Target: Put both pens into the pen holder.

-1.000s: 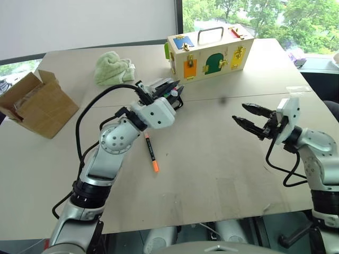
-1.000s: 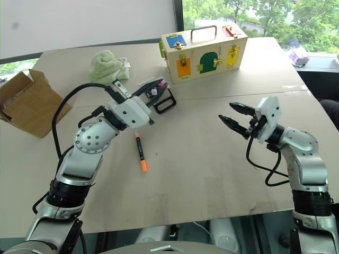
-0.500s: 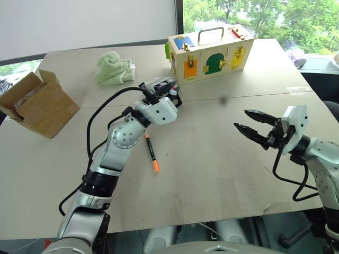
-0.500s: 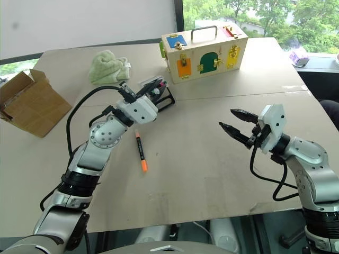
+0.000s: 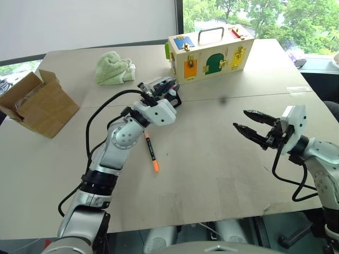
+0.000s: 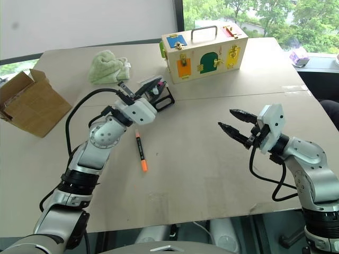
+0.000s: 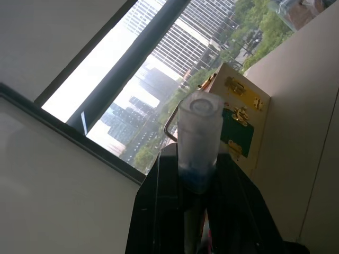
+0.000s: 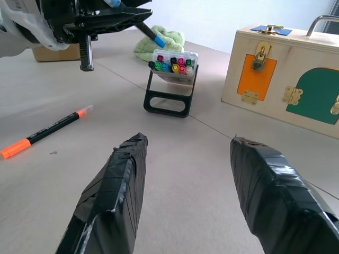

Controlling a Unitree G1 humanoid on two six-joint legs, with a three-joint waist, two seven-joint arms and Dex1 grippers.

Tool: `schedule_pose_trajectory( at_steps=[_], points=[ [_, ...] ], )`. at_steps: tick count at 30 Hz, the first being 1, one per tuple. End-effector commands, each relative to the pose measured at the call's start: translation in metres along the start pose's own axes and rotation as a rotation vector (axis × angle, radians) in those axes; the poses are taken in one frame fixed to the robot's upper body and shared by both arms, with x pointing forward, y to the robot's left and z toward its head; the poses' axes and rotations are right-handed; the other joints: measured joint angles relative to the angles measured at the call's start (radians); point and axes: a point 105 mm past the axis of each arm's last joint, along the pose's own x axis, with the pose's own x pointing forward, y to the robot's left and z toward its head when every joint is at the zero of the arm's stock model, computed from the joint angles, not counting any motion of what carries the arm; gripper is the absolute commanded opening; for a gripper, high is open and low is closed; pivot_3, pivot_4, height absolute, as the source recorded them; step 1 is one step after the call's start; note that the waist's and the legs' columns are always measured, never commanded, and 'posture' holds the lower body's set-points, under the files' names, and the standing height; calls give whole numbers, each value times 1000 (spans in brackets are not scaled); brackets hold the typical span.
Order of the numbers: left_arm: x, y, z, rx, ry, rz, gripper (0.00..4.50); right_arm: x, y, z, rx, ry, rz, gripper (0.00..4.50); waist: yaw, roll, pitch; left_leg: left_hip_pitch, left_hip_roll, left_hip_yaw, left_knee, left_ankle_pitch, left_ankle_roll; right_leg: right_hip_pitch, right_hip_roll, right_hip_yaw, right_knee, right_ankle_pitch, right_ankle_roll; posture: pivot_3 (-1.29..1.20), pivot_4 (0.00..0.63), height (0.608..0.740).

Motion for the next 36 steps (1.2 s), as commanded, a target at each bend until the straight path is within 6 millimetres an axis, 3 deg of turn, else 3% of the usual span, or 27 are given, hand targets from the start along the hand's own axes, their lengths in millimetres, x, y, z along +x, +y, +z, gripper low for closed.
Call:
schedule_pose_trajectory(
  at_steps=[1, 7, 17, 19, 21, 27, 28, 36],
  points=[
    [1, 8, -5, 17, 12, 31, 27, 0, 1, 10, -36, -33, 7, 2661, 0, 0, 0, 0, 0, 0, 0, 0, 0, 0, 0, 0, 0, 0, 0, 0, 150, 740],
    [4, -5, -16, -34, 27, -8, 27, 2, 0, 12, -44, -42, 4, 2661, 0, 0, 0, 0, 0, 0, 1, 0, 0, 0, 0, 0, 0, 0, 0, 0, 150, 740],
    [11, -1, -33, -33, 46, 19, 27, -2, -1, 12, -55, -41, -17, 2661, 0, 0, 0, 0, 0, 0, 1, 0, 0, 0, 0, 0, 1, 0, 0, 0, 150, 740],
    [11, 1, -36, -53, 52, 27, 1065, -2, -2, 12, -57, -42, -23, 2762, 0, 0, 0, 0, 0, 0, 1, 0, 0, 0, 0, 0, 1, 0, 0, 0, 150, 740],
    [11, 3, -38, -36, 59, 41, 1663, -2, -3, 12, -58, -43, -25, 2762, -1, 0, 0, 0, 0, 0, 2, 0, 0, 0, 0, 0, 1, 0, 0, 0, 150, 740],
    [7, 9, -49, -45, 121, 83, 4300, -2, -5, 12, -61, -44, -27, 2762, -1, 0, 0, 0, 0, 0, 3, 0, 0, 0, 0, 0, 2, 0, 0, 0, 150, 740],
    [7, 10, -50, -47, 126, 89, 4472, -2, -5, 12, -61, -44, -26, 2762, -1, 0, 0, 0, 0, 0, 3, 0, 0, 0, 0, 0, 2, 0, 0, 0, 150, 740],
    [15, 31, -53, -111, 161, 168, 4472, 0, -3, 11, -56, -47, -16, 2762, 0, 0, 0, -1, 0, -1, 5, 0, 0, 0, 0, -1, 3, 0, 0, 0, 150, 740]
  ],
)
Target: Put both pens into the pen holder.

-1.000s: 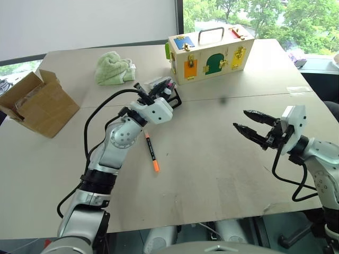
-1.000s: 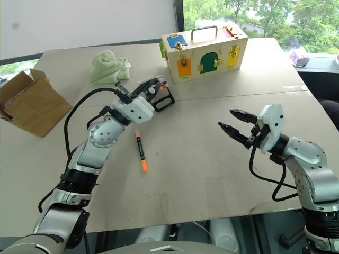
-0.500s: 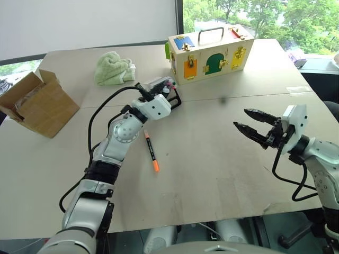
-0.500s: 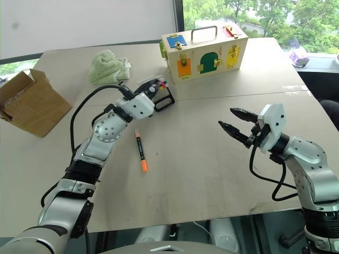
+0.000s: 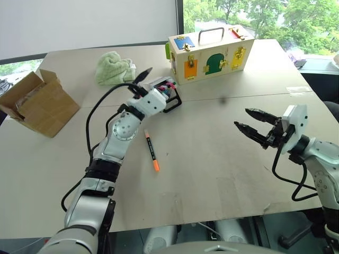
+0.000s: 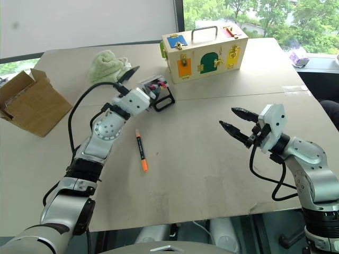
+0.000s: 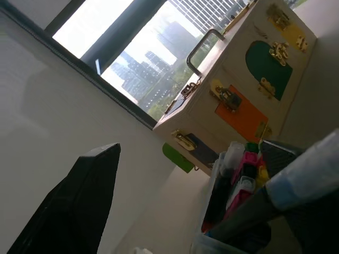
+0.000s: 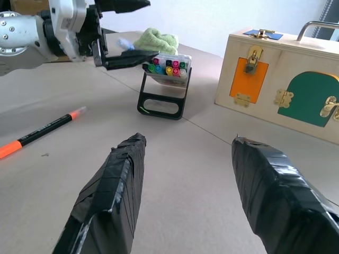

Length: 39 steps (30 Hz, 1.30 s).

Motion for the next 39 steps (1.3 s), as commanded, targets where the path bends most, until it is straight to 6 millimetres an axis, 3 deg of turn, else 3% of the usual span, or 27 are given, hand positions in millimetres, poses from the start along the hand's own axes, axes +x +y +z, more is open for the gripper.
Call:
schedule_pose_trajectory(
  at_steps=[1, 5, 13, 22, 25, 29, 35, 38, 39],
  points=[
    [9, 18, 9, -32, -16, 52, 4472, 1, 1, 11, -42, -37, 9, 2762, 0, 0, 0, 0, 0, 0, 0, 0, 0, 0, 0, 0, 0, 0, 0, 0, 150, 740],
    [12, 15, -9, -93, 88, 29, 4472, 1, 1, 12, -43, -38, 9, 2762, -2, 0, 0, 0, 0, 0, 0, 0, 0, 0, 0, 0, 0, 0, 0, 0, 150, 740],
    [19, 7, -19, -109, 164, -11, 4472, 1, 0, 12, -45, -41, 0, 2762, -2, 0, 0, 0, 0, 0, 1, 0, 0, 0, 0, 0, 1, 0, 0, 0, 150, 740],
    [16, -1, 31, -175, -76, -73, 4472, 1, 2, 12, -41, -43, 1, 2762, 0, 0, 0, 0, 0, 0, 1, 0, 0, 0, 0, 0, 0, 0, 0, 0, 150, 740],
    [4, -6, 48, -219, -145, -127, 4472, 2, 3, 11, -35, -40, 14, 2762, -4, 0, 0, 0, 0, 0, 1, 0, 0, 0, 0, 1, 1, 0, 0, 0, 150, 740],
    [-22, -15, 50, -368, -73, -149, 4472, 1, 8, 10, -25, -41, 55, 2762, -5, 0, -1, 0, 0, 0, 1, 0, 0, 0, 0, 2, 1, 0, 0, 0, 150, 740],
    [-79, -47, 23, -612, 352, -115, 4472, -10, 37, 0, 108, 40, 247, 2762, 0, 0, -1, 0, 1, 0, 2, -1, 1, 1, 1, 1, 0, 0, 0, 0, 150, 740],
    [-103, -54, 4, -622, 569, -80, 4472, -12, 49, -5, 155, 71, 314, 2762, 1, 0, -1, 2, 1, -1, 2, -3, 5, 5, 1, 0, 0, 0, 0, 0, 150, 740],
    [-106, -55, 4, -626, 593, -80, 4500, -12, 53, -6, 167, 82, 333, 3169, 1, 0, -1, 3, 1, -2, 3, -3, 6, 6, 1, -1, 0, 0, 0, 0, 150, 740]
  ],
)
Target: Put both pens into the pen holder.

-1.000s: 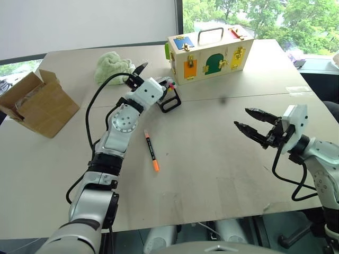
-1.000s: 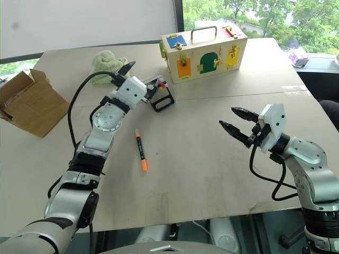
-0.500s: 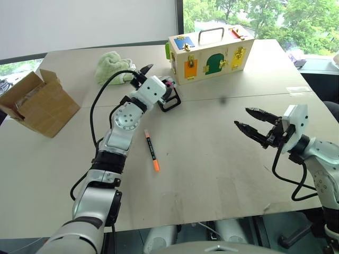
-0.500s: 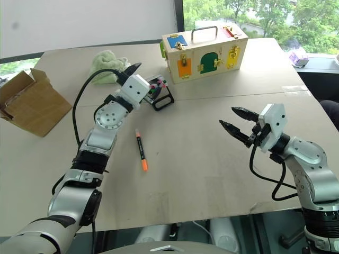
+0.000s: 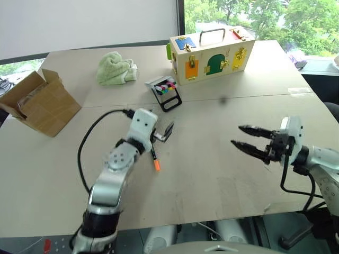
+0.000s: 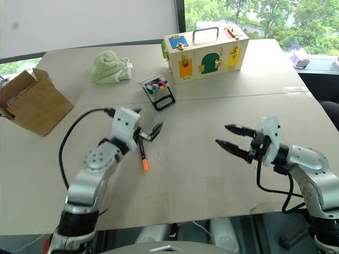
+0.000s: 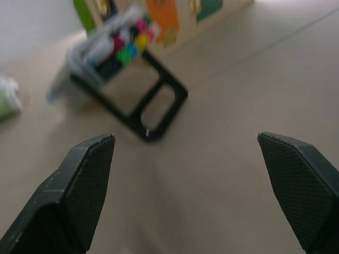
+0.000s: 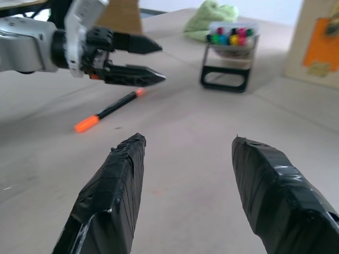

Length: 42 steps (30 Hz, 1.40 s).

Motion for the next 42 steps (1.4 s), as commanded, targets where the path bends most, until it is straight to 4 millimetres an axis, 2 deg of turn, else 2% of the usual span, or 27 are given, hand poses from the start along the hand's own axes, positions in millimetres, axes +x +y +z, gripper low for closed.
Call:
schedule_pose_trajectory(
  at_steps=[1, 2, 4, 7, 9, 11, 13, 15, 17, 18, 21, 24, 26, 28, 30, 32, 36, 40, 42],
  points=[
    [-13, 7, 10, -5, 18, 72, 4500, 4, 16, 6, 1, -1, 87, 3313, 1, 0, 0, 0, 0, -1, 0, 0, 0, 1, 0, -1, 0, 0, 0, 0, 150, 740],
    [-15, 5, 12, -24, 10, 75, 4500, 6, 17, 5, 9, 3, 97, 3577, 1, 0, 0, 0, 0, -2, 0, 0, 0, 1, 0, -2, 0, 1, 1, 0, 150, 740],
    [-21, 6, 14, -87, 6, 93, 4500, 15, 22, 1, 9, 18, 117, 4465, 1, 0, 0, 1, 0, -3, 1, 0, 0, 2, 0, -3, 0, 1, 2, 0, 150, 740],
    [-39, 20, 14, -123, -21, 127, 4500, 41, 21, -5, -56, 10, 62, 4465, -5, -1, -1, 1, 0, -2, 1, 0, 0, 3, 0, -2, -1, 1, 2, 0, 150, 740],
    [-53, 28, 23, -135, -103, 50, 4500, 59, 15, -10, -98, 24, -23, 4465, -10, -2, -1, 2, 2, -1, 0, 3, -5, 2, 2, -1, -1, 1, 2, 0, 150, 740],
    [-78, 49, 23, -137, -144, -64, 4500, 82, 21, -13, -81, 28, 5, 4465, -12, -1, -1, 2, 3, -1, -1, 3, -6, 0, 3, -1, -1, 1, 2, 0, 150, 740],
    [-112, 63, 12, -131, -77, -254, 4500, 113, 30, -12, -46, 23, 72, 4465, -21, -1, -1, 2, 4, -1, -1, 4, -8, -1, 4, -1, -1, 1, 1, 0, 150, 740],
    [-140, 71, 3, -86, 10, -374, 4500, 139, 38, -14, -46, 53, 129, 4465, -29, 0, 0, 2, 5, -1, -3, 4, -9, -1, 4, -1, -2, 2, -1, 0, 150, 740],
    [-150, 76, -1, -59, 58, -405, 4500, 150, 42, -18, -56, 91, 159, 4465, -20, 1, 1, 3, 3, -1, -4, 4, -8, 0, 2, -1, -4, 2, -2, 0, 150, 740],
    [-157, 78, -6, -50, 95, -417, 4500, 160, 45, -22, -59, 138, 170, 4465, -7, 2, 1, 3, 2, -2, -4, 4, -8, 0, 1, -2, -5, 2, -1, 0, 150, 740],
    [-180, 81, -23, -35, 211, -431, 4500, 194, 55, -22, -59, 218, 191, 4465, -8, -3, -1, 2, 1, -2, -4, 3, -7, 0, -1, -2, -6, 2, -1, 0, 150, 740],
    [-188, 84, -28, 5, 226, -377, 4500, 217, 59, -28, -90, 307, 148, 4465, -8, -3, -1, 2, 1, -2, -5, 3, -7, -1, -1, -3, -5, 2, -2, 0, 150, 740],
    [-190, 78, -24, -20, 191, -374, 4500, 227, 60, -34, -102, 362, 110, 4465, -4, -3, -1, 3, 1, -2, -9, 3, -7, -2, -1, -2, -5, 2, -2, 0, 150, 740],
    [-196, 72, -30, -26, 231, -369, 4500, 236, 65, -35, -92, 405, 79, 4465, -5, -4, -2, 3, 1, -3, -11, 3, -7, -2, -1, -3, -5, 2, -3, 0, 150, 740],
    [-201, 72, -34, -24, 255, -350, 4500, 240, 77, -36, -74, 429, 99, 4465, -11, -5, -2, 3, 1, -2, -14, 4, -8, -5, -1, -1, -6, 1, -4, 0, 150, 740],
    [-201, 71, -33, -22, 250, -336, 4500, 240, 84, -42, -107, 475, 102, 4465, -20, -5, -3, 3, 1, -1, -15, 4, -8, -6, -1, 1, -5, 1, -4, 0, 150, 740],
    [-197, 68, -25, -11, 204, -322, 4500, 235, 84, -55, -147, 576, 83, 4465, -26, -4, -3, 3, 1, -1, -16, 3, -6, -6, -1, 0, -5, 1, -4, 0, 150, 740],
    [-195, 74, -18, 11, 174, -277, 4500, 233, 79, -57, -189, 618, 73, 3367, -30, -4, -3, 4, 1, -1, -16, 2, -5, -6, -1, 1, -5, 1, -4, 0, 150, 740],
    [-196, 76, -18, 16, 173, -258, 4500, 232, 77, -56, -223, 626, 71, 2505, -29, -4, -3, 4, 1, -1, -17, 2, -5, -6, -1, 1, -5, 1, -4, 0, 150, 740]
  ],
)
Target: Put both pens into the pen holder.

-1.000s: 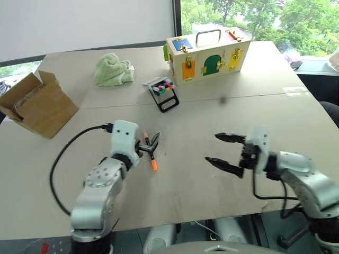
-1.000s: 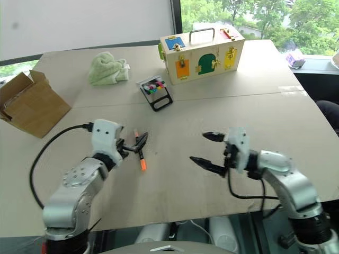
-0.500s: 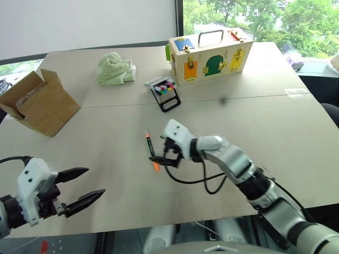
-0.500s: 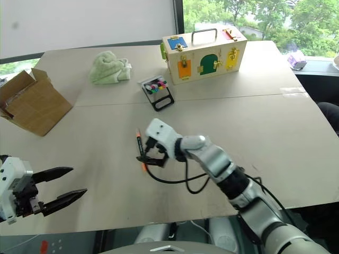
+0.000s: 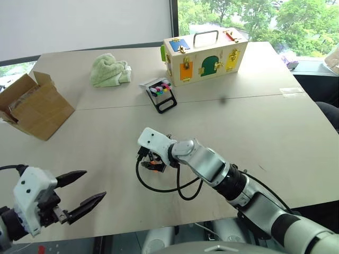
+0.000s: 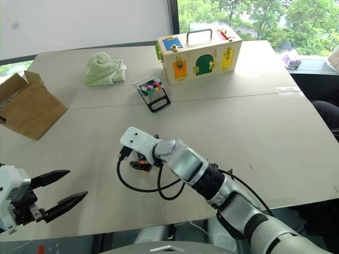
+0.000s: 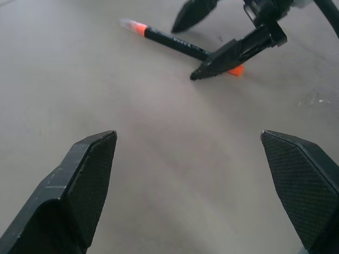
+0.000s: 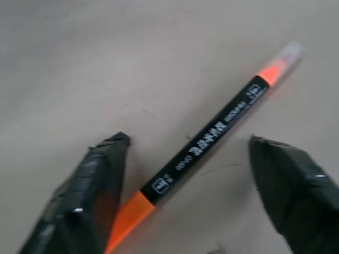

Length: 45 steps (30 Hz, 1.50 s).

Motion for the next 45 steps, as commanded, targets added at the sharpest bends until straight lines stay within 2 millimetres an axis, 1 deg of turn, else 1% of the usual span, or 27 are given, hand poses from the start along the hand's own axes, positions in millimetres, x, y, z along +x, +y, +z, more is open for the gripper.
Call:
schedule_pose_trajectory(
  at_steps=[1, 2, 3, 4, 5, 6, 10, 13, 15, 16, 18, 21, 24, 26, 28, 29, 32, 34, 35, 37, 38, 39, 40, 41, 43, 44, 45],
  points=[
    [-7, 5, 9, 44, -19, 51, 4500, 0, -8, -17, -27, 88, -37, 1868, 1, 0, 0, 0, 0, 0, 0, 0, 0, 0, 0, 0, 0, 0, 0, 0, 150, 740],
    [-7, 5, 9, 44, -21, 56, 4500, -1, -9, -17, -44, 93, -43, 1606, 2, 1, 0, 0, 0, 0, 0, 0, 0, 0, 0, 0, 0, 0, 0, 0, 150, 740],
    [-7, 6, 9, 45, -22, 62, 4500, -2, -12, -17, -61, 96, -52, 1104, 3, 1, 0, 0, 0, 0, 0, 0, 0, 0, 0, 0, 0, 0, 0, 0, 150, 740],
    [-8, 8, 10, 47, -25, 74, 4500, -4, -15, -17, -68, 99, -61, 721, 3, 1, 0, 0, 0, 0, 0, 0, 0, 0, 0, 0, 0, 0, 0, 0, 150, 740],
    [-9, 10, 10, 47, -27, 83, 4500, -5, -18, -17, -77, 103, -70, 117, 4, 1, 0, 0, 0, 0, 0, 0, 0, 0, 0, -1, 0, 0, 0, 0, 150, 740],
    [-10, 12, 10, 48, -28, 89, 4500, -6, -21, -18, -82, 107, -79, 45, 5, 1, 0, 0, 0, 0, 0, 0, 0, 1, 0, -1, 0, 0, 0, 0, 150, 740],
    [-8, 14, 11, 47, -39, 90, 4500, -10, -30, -18, -61, 98, -108, 45, 4, 1, 0, 1, 0, -1, 0, 0, 0, 1, 0, -1, 0, 0, 0, 0, 150, 740],
    [1, 10, 13, 2, -84, 85, 4500, -18, -37, -6, -2, 1, -106, 45, 6, 1, 0, 0, 0, -1, 0, 1, 0, 1, 0, -1, 0, 0, 0, 0, 150, 740],
    [8, 25, 18, -85, -172, 197, 4500, -32, -33, 9, 23, -128, -37, 45, 8, 1, 0, 0, -1, -1, 0, 0, 0, 1, 0, -1, 0, 0, 0, 0, 150, 740],
    [16, 33, 27, -169, -283, 252, 4500, -44, -37, 18, 43, -213, -40, 45, 14, 1, 0, 0, -1, -1, 0, 0, 0, 1, -1, -1, 0, 0, 0, 0, 150, 740],
    [26, 37, 41, -279, -410, 270, 4500, -59, -40, 26, 56, -320, -36, 45, 13, -3, -2, -1, -1, -3, 1, 0, 0, 0, -1, -3, 0, 1, 0, 0, 150, 740],
    [42, 40, 61, -477, -627, 238, 4500, -77, -34, 31, 122, -421, 34, 45, 2, -7, -4, -2, 0, -3, 1, 0, 0, 0, 0, -3, 0, 1, 0, 0, 150, 740],
    [57, 40, 76, -631, -766, 166, 4500, -85, -34, 37, 125, -479, 47, 45, -2, -7, -5, -2, 1, -3, 1, 0, 0, 0, 1, -2, 1, 1, 0, 0, 150, 740],
    [75, 29, 84, -675, -775, 70, 4500, -87, -33, 42, 98, -513, 56, 45, -1, -7, -5, -2, 1, -2, 1, 1, 0, 0, 1, -2, 1, 1, 0, 0, 150, 740],
    [87, 21, 89, -692, -766, 1, 4500, -89, -33, 46, 83, -533, 60, 45, 0, -8, -5, -2, 1, -2, 1, 1, -1, 0, 1, -2, 1, 1, 0, 0, 150, 740],
    [92, 18, 91, -700, -763, -24, 4500, -90, -34, 49, 76, -548, 57, 45, 0, -8, -5, -2, 0, -2, 1, 3, -4, 0, 1, -2, 1, 1, 0, 0, 150, 740],
    [103, 18, 98, -725, -778, -69, 4500, -94, -36, 60, 69, -613, 52, 45, 1, -8, -5, -2, 0, -2, 1, 3, -5, 0, 1, -1, 1, 1, 0, 0, 150, 740],
    [107, 17, 101, -732, -781, -94, 4500, -95, -35, 62, 58, -629, 53, 45, 0, -8, -5, -2, 0, -2, 1, 3, -5, -1, 1, -2, 1, 1, 0, 0, 150, 740],
    [108, 16, 101, -731, -776, -101, 4097, -95, -33, 61, 52, -629, 57, 0, 1, -8, -5, -2, 0, -2, 1, 3, -5, -1, 1, -2, 1, 1, 0, 0, 150, 740],
    [112, 13, 102, -729, -772, -122, 3684, -94, -32, 60, 55, -627, 60, 0, 1, -8, -5, -2, 0, -2, 1, 3, -5, -1, 1, -2, 1, 1, 0, 0, 150, 740],
    [113, 13, 103, -728, -773, -128, 3191, -94, -33, 59, 59, -626, 57, 0, 0, -8, -5, -2, 0, -1, 1, 3, -5, -1, 1, -1, 1, 1, 0, 0, 150, 740],
    [114, 12, 104, -726, -775, -133, 2837, -95, -33, 59, 62, -626, 52, 0, 1, -8, -5, -2, 0, -1, 1, 3, -5, -1, 1, -1, 1, 1, 0, 0, 150, 740],
    [114, 12, 105, -725, -779, -138, 2278, -95, -34, 58, 62, -626, 51, 0, 1, -8, -5, -2, 0, -1, 1, 3, -5, -1, 1, -1, 1, 1, 0, 0, 150, 740],
    [114, 13, 107, -723, -783, -141, 1919, -95, -34, 58, 60, -627, 49, 0, 2, -8, -5, -2, 0, -1, 1, 3, -5, -1, 1, -1, 1, 1, 0, 0, 150, 740],
    [115, 13, 110, -712, -790, -145, 773, -97, -35, 58, 41, -633, 46, 0, 2, -8, -5, -2, 0, -2, 1, 3, -5, -1, 1, -1, 1, 1, 0, 0, 150, 740],
    [116, 13, 113, -706, -793, -146, 620, -98, -35, 57, 31, -632, 47, 0, 2, -8, -5, -2, 0, -2, 1, 3, -5, -1, 1, -1, 1, 1, 0, 0, 150, 740],
    [116, 14, 114, -694, -796, -145, 362, -98, -35, 56, 25, -629, 47, 929, 3, -8, -5, -2, 0, -2, 1, 3, -5, -1, 1, -1, 1, 1, 0, 0, 150, 740]
  ],
)
